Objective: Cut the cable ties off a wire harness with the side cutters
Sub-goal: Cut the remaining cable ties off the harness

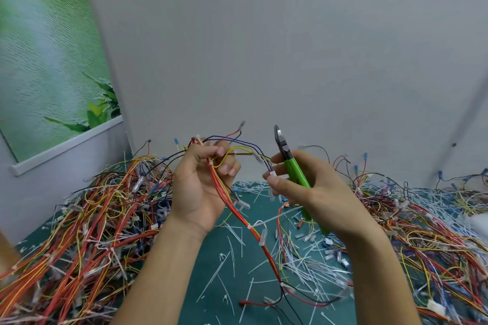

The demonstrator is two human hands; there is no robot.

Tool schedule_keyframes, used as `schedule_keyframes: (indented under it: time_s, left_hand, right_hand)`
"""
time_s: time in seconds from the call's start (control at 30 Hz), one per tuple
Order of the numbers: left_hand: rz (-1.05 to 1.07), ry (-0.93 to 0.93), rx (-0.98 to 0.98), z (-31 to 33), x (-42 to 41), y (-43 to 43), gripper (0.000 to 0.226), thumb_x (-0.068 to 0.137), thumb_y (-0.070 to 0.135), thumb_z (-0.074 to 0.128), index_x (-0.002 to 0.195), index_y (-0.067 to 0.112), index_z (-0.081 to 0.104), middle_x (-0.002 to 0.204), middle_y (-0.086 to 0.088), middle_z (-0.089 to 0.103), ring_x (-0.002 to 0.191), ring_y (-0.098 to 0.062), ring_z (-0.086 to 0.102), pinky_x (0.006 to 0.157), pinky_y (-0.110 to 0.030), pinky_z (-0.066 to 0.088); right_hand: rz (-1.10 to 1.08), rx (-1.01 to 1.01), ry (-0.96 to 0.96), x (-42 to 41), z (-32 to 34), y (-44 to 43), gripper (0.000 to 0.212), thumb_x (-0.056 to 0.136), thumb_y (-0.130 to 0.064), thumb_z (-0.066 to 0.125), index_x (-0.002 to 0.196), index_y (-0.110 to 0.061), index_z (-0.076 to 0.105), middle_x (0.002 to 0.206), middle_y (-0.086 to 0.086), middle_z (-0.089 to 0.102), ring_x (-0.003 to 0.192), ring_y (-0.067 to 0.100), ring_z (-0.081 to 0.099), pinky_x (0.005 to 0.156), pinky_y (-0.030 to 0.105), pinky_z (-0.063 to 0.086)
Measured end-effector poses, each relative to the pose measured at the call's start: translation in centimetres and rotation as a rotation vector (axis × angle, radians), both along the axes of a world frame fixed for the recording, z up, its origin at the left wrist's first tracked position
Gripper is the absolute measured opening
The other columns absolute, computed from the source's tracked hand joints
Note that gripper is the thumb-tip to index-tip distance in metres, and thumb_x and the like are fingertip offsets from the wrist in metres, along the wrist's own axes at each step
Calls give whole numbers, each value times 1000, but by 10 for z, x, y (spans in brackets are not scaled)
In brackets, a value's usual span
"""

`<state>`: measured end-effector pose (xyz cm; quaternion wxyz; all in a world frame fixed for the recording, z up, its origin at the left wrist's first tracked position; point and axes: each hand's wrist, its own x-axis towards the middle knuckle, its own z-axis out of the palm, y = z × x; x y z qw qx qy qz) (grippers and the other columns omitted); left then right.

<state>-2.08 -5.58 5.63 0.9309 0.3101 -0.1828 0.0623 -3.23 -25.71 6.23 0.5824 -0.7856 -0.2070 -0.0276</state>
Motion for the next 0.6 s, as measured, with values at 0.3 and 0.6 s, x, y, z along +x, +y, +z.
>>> schedule_keyframes:
  time_s: [0.3, 0.6]
  left_hand:
    - [222, 76, -11, 4, 3, -2, 17, 90, 25, 64, 84, 11, 72, 85, -1, 67, 72, -11, 63, 73, -22, 55]
    - [227, 71, -40, 0, 7, -1, 22, 103, 21, 50, 108, 6, 65, 113, -7, 74, 104, -17, 72, 82, -24, 57]
  right_hand:
    - [237, -29, 68, -5, 2, -12, 35, 84, -24, 74, 119, -27, 69, 103, -1, 76, 92, 22, 72, 76, 27, 54]
    - [70, -87, -44, 4, -8, 14, 16, 99, -21, 68, 115, -26, 67, 100, -3, 72, 86, 6, 67, 75, 13, 47]
